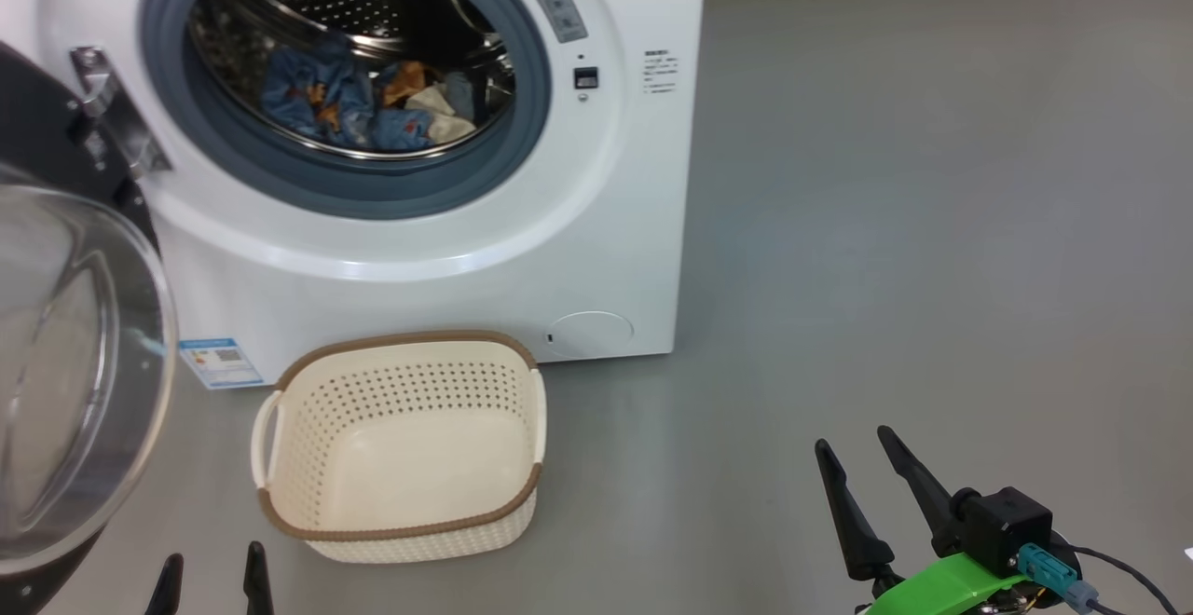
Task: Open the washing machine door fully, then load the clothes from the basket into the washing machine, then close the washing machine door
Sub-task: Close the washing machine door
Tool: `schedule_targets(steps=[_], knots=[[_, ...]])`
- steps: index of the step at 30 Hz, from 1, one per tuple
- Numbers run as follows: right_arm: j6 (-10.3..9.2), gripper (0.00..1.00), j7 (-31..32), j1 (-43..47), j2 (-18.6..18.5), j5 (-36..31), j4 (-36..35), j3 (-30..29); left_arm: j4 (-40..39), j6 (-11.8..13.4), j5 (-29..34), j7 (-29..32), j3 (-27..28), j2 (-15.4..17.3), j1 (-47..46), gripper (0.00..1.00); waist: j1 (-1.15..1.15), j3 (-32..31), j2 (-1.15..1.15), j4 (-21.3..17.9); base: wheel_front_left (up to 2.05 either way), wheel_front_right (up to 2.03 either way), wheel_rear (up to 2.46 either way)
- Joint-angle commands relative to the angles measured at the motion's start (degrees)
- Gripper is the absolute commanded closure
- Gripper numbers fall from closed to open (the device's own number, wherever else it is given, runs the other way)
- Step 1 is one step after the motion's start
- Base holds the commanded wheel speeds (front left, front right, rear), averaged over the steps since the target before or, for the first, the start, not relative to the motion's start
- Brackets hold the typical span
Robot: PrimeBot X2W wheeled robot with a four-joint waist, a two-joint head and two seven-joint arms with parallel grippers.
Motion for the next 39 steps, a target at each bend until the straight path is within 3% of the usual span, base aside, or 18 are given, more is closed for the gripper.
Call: schedule_targets(steps=[1, 22, 39], knots=[[0.16, 0.00, -0.28, -0.06, 0.18, -0.68, -1.29, 1.53, -1.05, 0.56, -0.23, -0.33, 1.92, 0.31, -2.32, 0.00, 0.00, -0.36, 0.00, 1.64, 0.00, 0.00, 0.00], [0.16, 0.00, -0.28, 1.04, 0.18, -0.22, -1.43, 1.77, -0.89, 2.66, -1.24, -0.33, 2.92, 0.31, -0.84, 0.00, 0.00, -1.25, 0.00, 16.29, 0.00, 0.00, 0.00], [0.16, 0.00, -0.28, 1.37, 0.18, -0.78, -2.07, 1.39, -0.12, 3.91, -2.15, -0.33, 4.35, 0.31, -0.29, 0.00, 0.00, -1.64, 0.00, 25.57, 0.00, 0.00, 0.00]])
